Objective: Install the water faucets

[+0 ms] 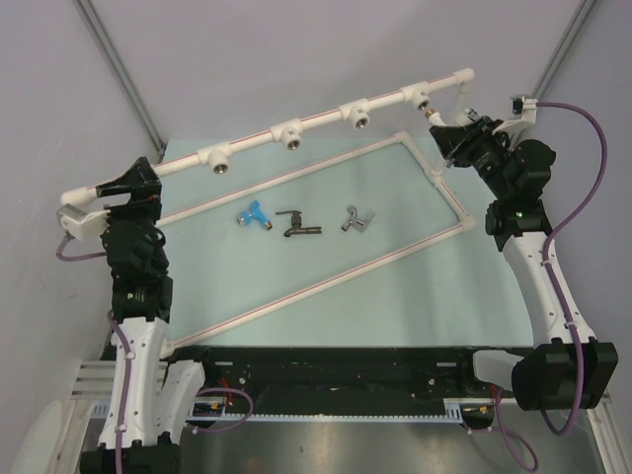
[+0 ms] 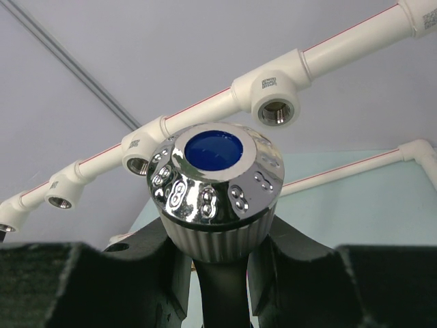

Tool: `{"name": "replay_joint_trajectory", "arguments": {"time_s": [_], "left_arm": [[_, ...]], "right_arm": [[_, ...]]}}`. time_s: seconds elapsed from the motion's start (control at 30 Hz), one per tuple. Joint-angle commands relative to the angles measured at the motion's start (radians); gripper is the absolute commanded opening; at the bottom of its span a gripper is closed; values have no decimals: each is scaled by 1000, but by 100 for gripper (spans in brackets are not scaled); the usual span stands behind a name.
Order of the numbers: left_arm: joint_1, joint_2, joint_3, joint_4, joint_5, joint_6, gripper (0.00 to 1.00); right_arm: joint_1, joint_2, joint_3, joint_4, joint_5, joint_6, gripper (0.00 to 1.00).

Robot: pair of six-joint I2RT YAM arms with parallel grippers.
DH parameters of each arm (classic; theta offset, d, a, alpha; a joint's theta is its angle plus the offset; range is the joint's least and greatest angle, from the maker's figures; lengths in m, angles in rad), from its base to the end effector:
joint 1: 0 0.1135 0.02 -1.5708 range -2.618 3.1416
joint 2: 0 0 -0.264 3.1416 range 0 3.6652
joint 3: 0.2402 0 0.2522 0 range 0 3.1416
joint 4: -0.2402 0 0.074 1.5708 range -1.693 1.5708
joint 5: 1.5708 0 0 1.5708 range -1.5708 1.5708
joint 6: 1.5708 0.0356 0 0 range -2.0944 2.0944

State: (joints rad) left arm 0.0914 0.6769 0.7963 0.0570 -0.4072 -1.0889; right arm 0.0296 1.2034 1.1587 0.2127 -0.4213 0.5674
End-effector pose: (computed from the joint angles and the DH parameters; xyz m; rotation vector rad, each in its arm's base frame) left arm 0.1534 0.0282 0.3863 -1.0576 0.9636 -0.5415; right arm 0.2770 0.0228 0.4267 0.0307 1.4643 0.7845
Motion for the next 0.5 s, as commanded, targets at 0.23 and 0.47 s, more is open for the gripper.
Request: {"name": "replay_joint_trajectory", "arguments": {"time_s": [0.23,0.47], "left_arm": [[11,15,14,126,48,-32,54],[-8,-28,18,93,105,-42,22]], "right_arm": [[-11,-19,9,63,-27,-40,0],[-11,-39,10,47,7,-112,0]]}}
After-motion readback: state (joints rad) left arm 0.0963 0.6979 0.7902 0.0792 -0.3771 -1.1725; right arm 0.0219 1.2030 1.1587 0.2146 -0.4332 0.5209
